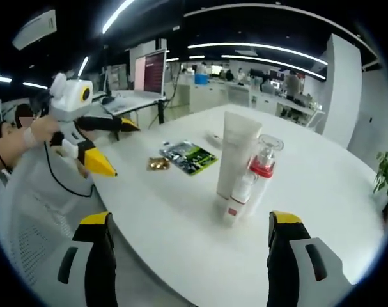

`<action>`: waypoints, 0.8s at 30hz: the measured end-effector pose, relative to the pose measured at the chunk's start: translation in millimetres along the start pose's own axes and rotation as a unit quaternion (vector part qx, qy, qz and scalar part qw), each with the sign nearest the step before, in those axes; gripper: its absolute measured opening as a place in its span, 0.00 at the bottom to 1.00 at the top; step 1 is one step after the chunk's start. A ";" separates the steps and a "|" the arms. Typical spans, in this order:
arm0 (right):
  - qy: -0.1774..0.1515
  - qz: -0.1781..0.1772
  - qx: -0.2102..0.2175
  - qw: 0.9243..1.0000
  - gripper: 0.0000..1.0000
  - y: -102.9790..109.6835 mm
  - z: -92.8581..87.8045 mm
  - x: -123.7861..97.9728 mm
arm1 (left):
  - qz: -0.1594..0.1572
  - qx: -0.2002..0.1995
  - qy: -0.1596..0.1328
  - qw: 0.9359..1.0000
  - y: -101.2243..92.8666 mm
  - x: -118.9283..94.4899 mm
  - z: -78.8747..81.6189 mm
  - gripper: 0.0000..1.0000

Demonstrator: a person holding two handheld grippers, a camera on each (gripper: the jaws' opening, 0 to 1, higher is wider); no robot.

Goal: Arrange the skincare products in the storage area until every visible bottle or jar stands upright without overlapping.

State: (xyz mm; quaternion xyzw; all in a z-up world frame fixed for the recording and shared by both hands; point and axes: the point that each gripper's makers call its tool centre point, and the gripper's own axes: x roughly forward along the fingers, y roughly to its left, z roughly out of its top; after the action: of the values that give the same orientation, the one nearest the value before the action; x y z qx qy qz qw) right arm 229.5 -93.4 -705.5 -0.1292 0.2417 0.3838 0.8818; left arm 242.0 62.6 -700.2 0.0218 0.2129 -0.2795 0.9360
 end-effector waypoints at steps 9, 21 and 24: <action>-0.004 -0.013 0.019 1.000 1.00 -6.8 -0.1 -1.2 | -0.003 -0.017 -0.008 1.000 1.8 -0.8 2.9 0.97; 0.011 -0.022 0.032 0.999 1.00 -9.3 -9.4 -1.2 | 0.000 0.006 -0.008 1.000 -2.4 -5.1 3.7 0.99; 0.017 -0.028 0.023 0.999 1.00 -10.8 -11.6 -1.1 | -0.004 0.001 -0.010 1.000 -3.8 -6.4 4.0 0.99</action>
State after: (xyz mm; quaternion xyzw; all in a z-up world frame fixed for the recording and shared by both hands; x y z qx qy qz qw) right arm 233.0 -106.1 -714.3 -0.1219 0.2621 0.3509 0.8907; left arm 236.7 62.0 -693.6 0.0192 0.2035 -0.2839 0.9368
